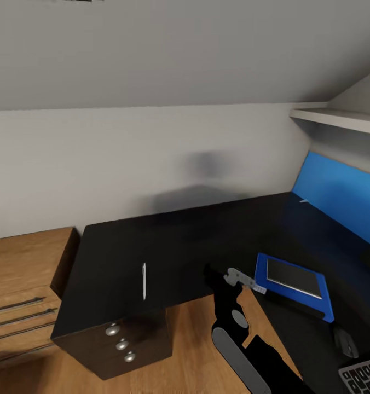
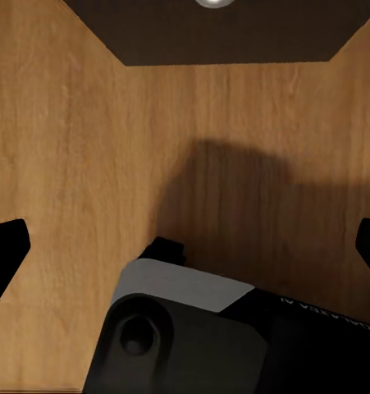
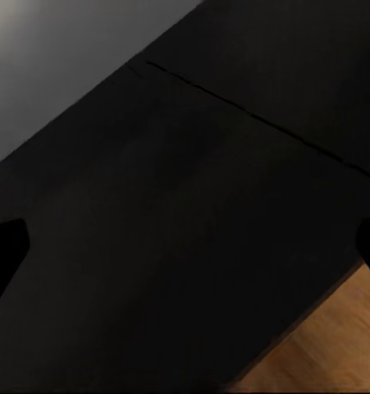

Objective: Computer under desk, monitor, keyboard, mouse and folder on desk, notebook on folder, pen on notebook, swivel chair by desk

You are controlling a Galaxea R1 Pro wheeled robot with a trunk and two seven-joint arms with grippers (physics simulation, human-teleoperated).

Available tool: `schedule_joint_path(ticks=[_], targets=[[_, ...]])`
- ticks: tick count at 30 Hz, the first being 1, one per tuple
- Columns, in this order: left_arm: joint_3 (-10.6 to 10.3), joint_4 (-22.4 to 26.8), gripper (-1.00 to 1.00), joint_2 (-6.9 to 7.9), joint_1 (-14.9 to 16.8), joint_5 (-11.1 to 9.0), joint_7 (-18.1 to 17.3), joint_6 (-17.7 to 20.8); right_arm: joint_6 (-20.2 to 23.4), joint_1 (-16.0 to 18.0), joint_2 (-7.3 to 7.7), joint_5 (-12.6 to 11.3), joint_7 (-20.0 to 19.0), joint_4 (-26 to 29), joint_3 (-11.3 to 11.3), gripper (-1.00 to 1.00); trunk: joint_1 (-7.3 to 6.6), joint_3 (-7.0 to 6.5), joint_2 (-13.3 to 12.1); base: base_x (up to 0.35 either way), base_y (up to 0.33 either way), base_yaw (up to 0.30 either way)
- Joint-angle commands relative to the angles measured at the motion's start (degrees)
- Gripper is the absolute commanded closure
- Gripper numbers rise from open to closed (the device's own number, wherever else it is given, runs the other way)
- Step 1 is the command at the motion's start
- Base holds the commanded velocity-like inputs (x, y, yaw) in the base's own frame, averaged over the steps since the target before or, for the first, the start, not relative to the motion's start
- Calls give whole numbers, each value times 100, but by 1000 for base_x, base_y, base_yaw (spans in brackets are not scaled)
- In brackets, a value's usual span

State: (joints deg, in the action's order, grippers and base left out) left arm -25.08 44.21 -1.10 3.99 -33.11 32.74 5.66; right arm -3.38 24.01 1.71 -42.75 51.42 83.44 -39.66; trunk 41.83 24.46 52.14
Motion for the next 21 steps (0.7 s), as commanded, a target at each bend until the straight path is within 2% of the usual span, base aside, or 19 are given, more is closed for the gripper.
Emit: schedule_joint_path(ticks=[1, 16, 21], targets=[[-23, 8, -100, 4, 5, -20, 42, 24, -34, 7, 4, -42, 26, 7, -13, -100, -2, 12, 5, -220, 223, 230], [-16, 8, -100, 8, 5, -20, 40, 23, -39, 7, 5, -32, 26, 5, -15, -100, -2, 88, 5, -224, 248, 231], [-15, 8, -100, 5, 5, -20, 40, 23, -39, 5, 1, -17, 26, 5, -21, -100, -2, 96, 5, -57, 77, 260]])
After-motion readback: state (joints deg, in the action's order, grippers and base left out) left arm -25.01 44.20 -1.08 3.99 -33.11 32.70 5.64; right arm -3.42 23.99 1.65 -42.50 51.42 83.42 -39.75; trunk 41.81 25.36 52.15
